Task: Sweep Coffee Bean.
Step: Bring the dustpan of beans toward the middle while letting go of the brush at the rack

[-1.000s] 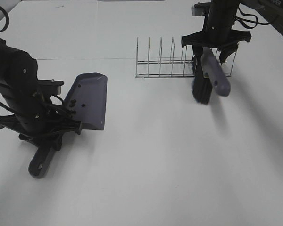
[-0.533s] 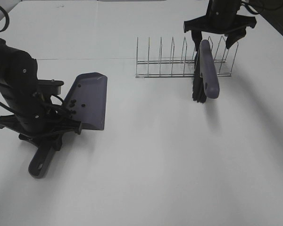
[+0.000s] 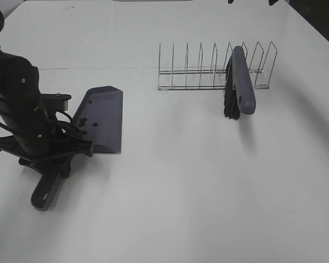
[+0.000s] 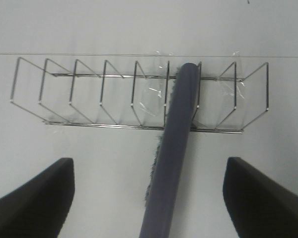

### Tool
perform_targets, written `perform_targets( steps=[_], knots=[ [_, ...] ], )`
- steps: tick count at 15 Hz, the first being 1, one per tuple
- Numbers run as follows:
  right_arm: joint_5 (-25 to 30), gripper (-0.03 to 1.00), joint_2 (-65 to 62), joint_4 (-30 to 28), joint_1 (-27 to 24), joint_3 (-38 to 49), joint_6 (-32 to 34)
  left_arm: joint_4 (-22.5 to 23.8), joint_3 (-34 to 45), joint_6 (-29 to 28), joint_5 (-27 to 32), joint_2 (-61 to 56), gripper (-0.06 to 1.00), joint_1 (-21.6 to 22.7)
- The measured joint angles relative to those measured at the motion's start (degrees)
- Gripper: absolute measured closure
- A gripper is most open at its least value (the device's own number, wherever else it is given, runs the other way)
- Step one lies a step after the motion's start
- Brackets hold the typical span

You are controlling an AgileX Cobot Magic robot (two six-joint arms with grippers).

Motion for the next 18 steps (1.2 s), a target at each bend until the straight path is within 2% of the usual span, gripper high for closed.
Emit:
perform_targets(
  steps=[3,7,9,14,15,17,18],
  knots=[
    [-0.1,0.25,-6.9,2.1,1.6,11.3,-3.0,-2.0,0.0,-0.1,0.2,-1.8,0.59,-2.2],
    [0.1,0.25,-13.3,1.9,4.9,24.8,-4.5,-3.2,0.0,-0.1,-4.8,-1.7,0.59,-6.4],
    [0.1,0.25,-16.4,1.9,5.7,30.6,-4.5,-4.1,0.0,-0.1,-6.9,-0.6,0.60,-7.0],
    [-2.8,0.24,-24.4,2.3,6.0,41.1,-4.4,-5.5,-0.7,-0.1,-6.4,1.6,0.60,-7.2],
    [-3.3,0.24,-25.7,2.8,6.0,42.1,-4.4,-5.5,-0.9,-0.1,-5.9,1.6,0.57,-7.2],
    [-3.5,0.24,-27.8,3.2,6.0,43.5,-4.4,-5.7,-1.5,-0.1,-5.2,1.6,0.36,-7.2],
    [-3.5,0.24,-31.2,3.3,6.0,46.0,-4.4,-5.6,-4.2,1.0,-1.1,1.6,0.27,-7.2]
  ],
)
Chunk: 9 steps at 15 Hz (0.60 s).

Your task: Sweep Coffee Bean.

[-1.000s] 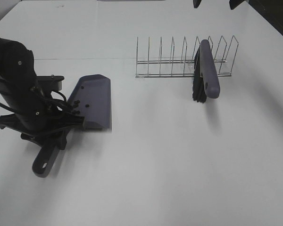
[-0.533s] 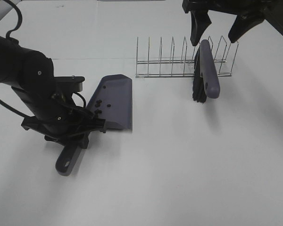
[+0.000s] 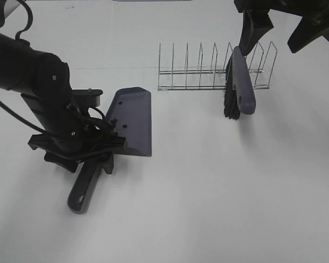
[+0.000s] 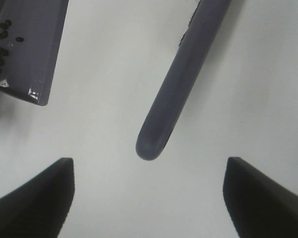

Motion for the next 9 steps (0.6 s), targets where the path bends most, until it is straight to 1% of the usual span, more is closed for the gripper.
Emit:
perform_targets(
  steps=[2,3,5,6,7,9],
  knots=[
    [0.0,0.24,-4.6,0.0,0.0,4.6,0.0,1.3,-5.4,3.8,9.4,0.0,0.25,0.0],
    [0.0,0.24,-7.6,0.0,0.0,7.4,0.0,2.1,-8.6,4.7,14.9,0.0,0.25,0.0],
    [-0.1,0.24,-13.5,0.0,0.0,13.8,0.0,4.5,-15.0,5.0,26.3,-0.1,0.25,0.0],
    [-0.2,0.24,-16.7,0.0,0.0,17.8,0.0,6.3,-16.4,4.8,30.4,-1.1,0.25,0.0],
    [-0.3,0.24,-18.5,0.0,0.0,19.8,0.0,7.2,-16.7,4.4,31.3,-1.9,0.25,0.0],
    [-0.3,0.24,-25.7,0.0,0.0,27.1,0.0,10.4,-17.2,2.7,32.7,-8.1,0.25,0.0]
  ],
)
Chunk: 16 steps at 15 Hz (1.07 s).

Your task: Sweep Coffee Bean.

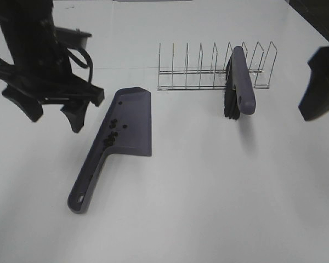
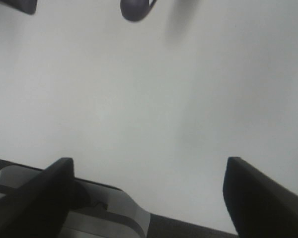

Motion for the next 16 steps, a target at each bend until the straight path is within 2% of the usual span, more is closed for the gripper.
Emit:
perform_targets(
  steps=[4,5,9,14,16],
  knots=[
    [0.0,0.24,-14.9,0.0,0.0,13.4,0.0,0.8,2.2,-0.9,0.3,-17.2,0.25,0.0],
    [-0.3,0.24,-20.3,0.0,0.0,17.9,0.0,-0.3,6.3,-0.6,0.4,-24.6,0.25,0.0],
    [-4.3,0.24,-34.4,0.0,0.0,26.3,-0.6,-5.6,24.4,4.2,0.6,-47.2,0.25,0.0],
    [-6.6,0.24,-45.7,0.1,0.0,30.4,-8.0,-7.6,43.1,9.7,-4.1,-73.9,0.25,0.0],
    [-6.4,0.24,-48.2,0.9,0.0,30.8,-9.7,-7.7,47.7,10.6,-6.4,-83.3,0.25,0.0]
  ],
)
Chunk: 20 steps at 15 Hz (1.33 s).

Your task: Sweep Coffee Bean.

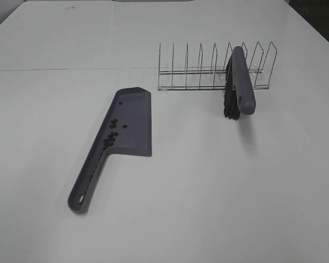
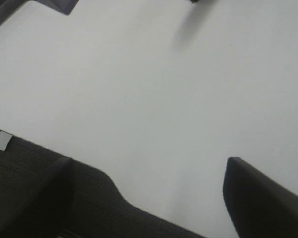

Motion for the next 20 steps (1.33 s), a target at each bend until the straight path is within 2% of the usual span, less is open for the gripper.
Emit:
perform_targets(
  steps=[1,5,10,20],
  knots=[
    [1.1,0.24,-1.3,1.0,0.0,0.7,-1.1,-0.3,4.0,0.6,-2.2,-7.8,0.25,0.0],
    [1.3,0.24,-1.6,1.9,0.0,0.8,-2.2,-1.0,5.8,1.0,-2.2,-14.2,0.25,0.0],
    [1.3,0.24,-1.6,2.4,0.0,0.8,-3.8,-1.0,5.8,5.6,-2.6,-14.3,0.25,0.0],
    [1.4,0.24,-1.6,3.4,0.0,0.8,-5.2,-1.0,5.8,5.7,-2.6,-14.3,0.25,0.0]
  ],
)
